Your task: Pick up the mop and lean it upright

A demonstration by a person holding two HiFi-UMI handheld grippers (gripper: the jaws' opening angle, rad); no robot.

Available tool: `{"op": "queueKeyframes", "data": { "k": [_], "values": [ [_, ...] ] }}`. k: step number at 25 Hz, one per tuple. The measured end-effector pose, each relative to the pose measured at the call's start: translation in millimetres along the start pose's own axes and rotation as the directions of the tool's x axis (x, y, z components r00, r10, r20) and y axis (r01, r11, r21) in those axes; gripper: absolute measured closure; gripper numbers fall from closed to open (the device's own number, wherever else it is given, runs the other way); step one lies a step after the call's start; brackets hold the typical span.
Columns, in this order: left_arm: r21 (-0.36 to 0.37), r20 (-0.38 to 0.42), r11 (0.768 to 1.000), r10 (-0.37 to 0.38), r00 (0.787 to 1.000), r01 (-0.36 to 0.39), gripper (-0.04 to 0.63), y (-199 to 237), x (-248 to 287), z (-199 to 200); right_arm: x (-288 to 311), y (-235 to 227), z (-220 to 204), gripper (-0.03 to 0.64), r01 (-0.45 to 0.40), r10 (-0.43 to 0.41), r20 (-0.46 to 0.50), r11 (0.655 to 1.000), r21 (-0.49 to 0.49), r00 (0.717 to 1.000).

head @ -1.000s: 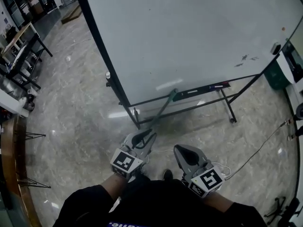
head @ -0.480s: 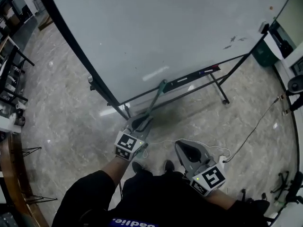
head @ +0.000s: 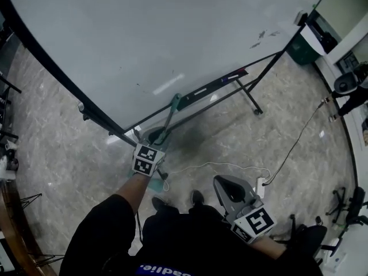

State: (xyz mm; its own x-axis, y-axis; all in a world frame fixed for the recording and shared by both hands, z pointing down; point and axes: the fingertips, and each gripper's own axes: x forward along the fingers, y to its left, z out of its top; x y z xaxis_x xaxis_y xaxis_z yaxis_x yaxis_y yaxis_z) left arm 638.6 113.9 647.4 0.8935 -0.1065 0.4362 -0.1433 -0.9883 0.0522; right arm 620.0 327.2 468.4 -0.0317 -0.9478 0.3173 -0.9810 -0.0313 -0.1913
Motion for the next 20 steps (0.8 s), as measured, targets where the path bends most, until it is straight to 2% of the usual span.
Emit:
{"op": "queueKeyframes", "data": {
  "k": [9,20],
  "values": [
    [-0.005,-0.146,0.999,0.036,0.989,-0.037,0.466,34,53,-47,-24,-27,-16,0.611,0.106,-0.106,-0.026,0.994,0.021,0.994],
    [0.018,-0.249,0.999,0.041,0.968,-0.038,0.405,51,103,-78,-41,-45,-36,0.606,0.178,-0.175,-0.087,0.983,0.030,0.981]
  ]
}}
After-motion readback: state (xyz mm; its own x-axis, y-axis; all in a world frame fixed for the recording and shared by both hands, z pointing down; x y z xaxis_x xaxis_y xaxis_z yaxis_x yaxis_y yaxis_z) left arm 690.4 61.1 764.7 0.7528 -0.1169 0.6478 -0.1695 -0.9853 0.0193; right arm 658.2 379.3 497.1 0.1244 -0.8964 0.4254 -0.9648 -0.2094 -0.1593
